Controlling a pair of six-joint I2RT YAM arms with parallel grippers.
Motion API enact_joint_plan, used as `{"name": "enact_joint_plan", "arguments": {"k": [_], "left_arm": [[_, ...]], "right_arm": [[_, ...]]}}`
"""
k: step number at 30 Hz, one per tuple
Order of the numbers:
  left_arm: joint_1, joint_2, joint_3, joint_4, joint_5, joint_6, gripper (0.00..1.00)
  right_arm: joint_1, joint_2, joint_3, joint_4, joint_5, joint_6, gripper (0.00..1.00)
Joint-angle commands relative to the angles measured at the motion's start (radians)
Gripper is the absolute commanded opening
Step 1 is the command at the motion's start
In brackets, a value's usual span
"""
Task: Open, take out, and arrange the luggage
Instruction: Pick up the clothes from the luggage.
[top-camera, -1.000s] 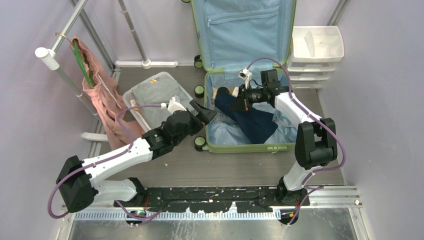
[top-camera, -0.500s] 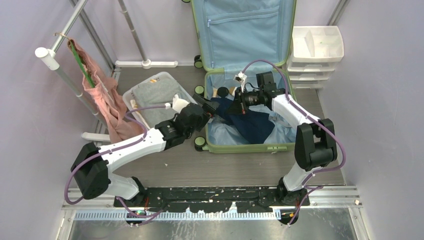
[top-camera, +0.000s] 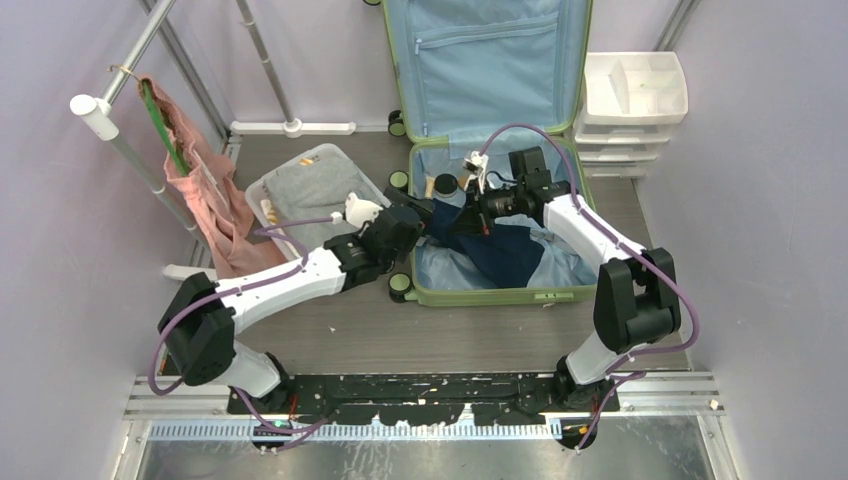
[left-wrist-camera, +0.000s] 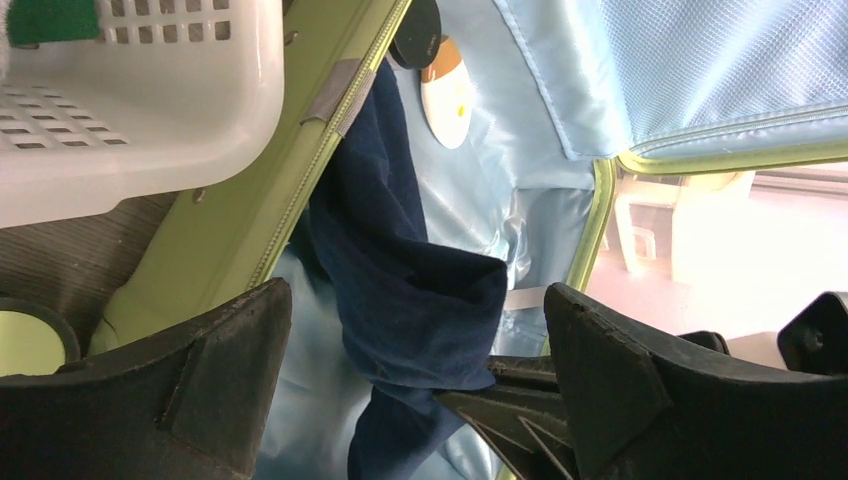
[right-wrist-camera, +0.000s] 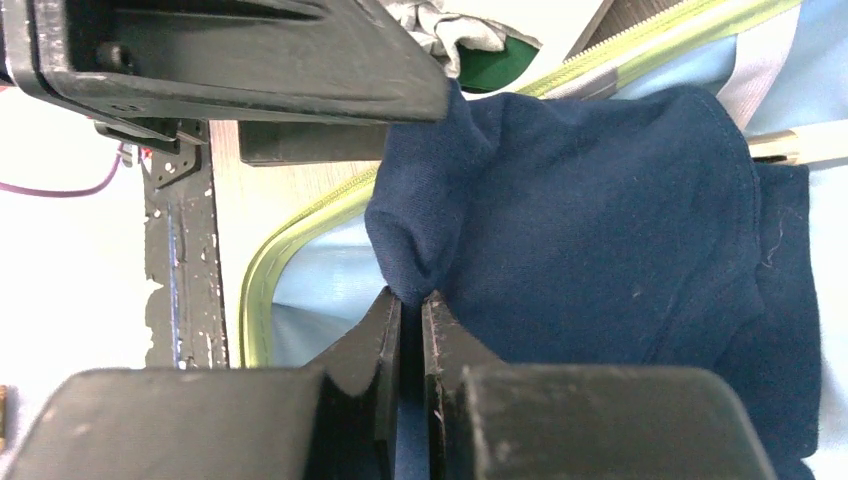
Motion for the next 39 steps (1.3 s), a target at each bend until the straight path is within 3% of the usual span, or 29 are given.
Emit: {"name": "enact_joint_plan", "arguments": {"k": [1,12,26,29,32,35,39], "left_arm": [[0.002,0.020,0.063,-0.015,-0.042,-0.045,0.95],[0.009,0.072,0.085,-0.010,0.010,-0.097,0.88],[0.021,0.099,0.074,0.066,0.065,-0.075,0.46],[0.025,0.098,0.060,0.115,0.076,-0.043,0.32],[0.026,0.097,0.050,0.157,0.089,0.001,0.11],[0.029,0.090,0.038,0.183,0.094,0.046,0.00],[0.031,0.076,0.035,0.226,0.095,0.133,0.00]], "right_arm": [[0.017,-0.059,0.003,-0.002,-0.028,-0.073,0.01],[0.043,-0.083,-0.011,-0.066,-0.004,-0.211,0.02],[0.047,-0.102,-0.007,-0.176,-0.006,-0.375,0.03],[0.045,-0.097,-0.004,-0.197,-0.003,-0.403,0.04],[0.045,-0.095,-0.001,-0.215,0.012,-0.422,0.07],[0.046,-0.100,0.005,-0.224,0.027,-0.423,0.15],[0.047,-0.119,0.003,-0.227,0.036,-0.427,0.32]]}}
